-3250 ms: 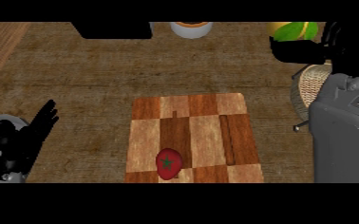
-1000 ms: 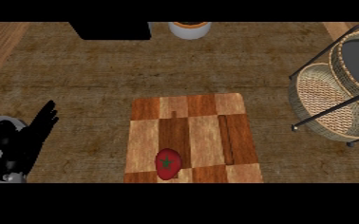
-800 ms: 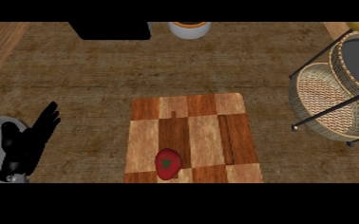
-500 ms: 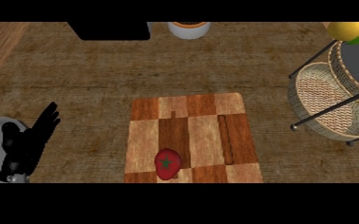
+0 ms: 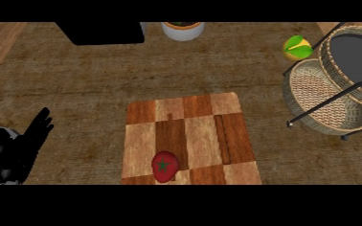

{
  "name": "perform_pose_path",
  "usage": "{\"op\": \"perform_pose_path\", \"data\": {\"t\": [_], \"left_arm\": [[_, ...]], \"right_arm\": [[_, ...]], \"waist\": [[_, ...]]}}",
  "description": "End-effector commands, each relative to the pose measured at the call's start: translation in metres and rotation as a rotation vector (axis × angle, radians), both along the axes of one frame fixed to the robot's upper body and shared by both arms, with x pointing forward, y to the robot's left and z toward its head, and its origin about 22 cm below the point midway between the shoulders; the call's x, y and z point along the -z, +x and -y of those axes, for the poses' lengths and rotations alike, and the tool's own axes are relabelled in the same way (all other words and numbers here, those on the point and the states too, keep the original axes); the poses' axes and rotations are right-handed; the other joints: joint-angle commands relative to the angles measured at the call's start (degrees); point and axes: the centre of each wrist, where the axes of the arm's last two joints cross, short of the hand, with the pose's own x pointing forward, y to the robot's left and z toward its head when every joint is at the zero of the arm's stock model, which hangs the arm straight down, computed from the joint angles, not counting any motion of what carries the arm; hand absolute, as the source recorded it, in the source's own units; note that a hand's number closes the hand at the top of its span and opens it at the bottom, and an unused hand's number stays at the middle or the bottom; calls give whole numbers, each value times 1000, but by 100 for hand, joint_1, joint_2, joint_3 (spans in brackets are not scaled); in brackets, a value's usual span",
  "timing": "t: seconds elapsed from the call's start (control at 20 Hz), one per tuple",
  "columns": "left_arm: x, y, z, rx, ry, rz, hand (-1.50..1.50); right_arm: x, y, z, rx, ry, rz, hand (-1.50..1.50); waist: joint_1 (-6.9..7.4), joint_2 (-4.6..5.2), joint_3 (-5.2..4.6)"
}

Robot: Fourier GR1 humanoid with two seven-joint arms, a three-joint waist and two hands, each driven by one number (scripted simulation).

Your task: Pick the lemon from the cutting board and place it in the tiered basket

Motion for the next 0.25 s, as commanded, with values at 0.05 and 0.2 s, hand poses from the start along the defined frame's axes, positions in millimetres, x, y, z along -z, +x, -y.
{"op": "perform_pose_path", "data": {"t": [0.05,0.2], "left_arm": [[2,-7,-6,-18,7,-13,0],[-1,0,14,-7,-3,-7,0]], "right_arm": [[12,-70,38,-53,120,171,-150],[42,-106,59,-120,153,157,-150]], "waist": [[-145,-36,1],[-88,-10,5]]}}
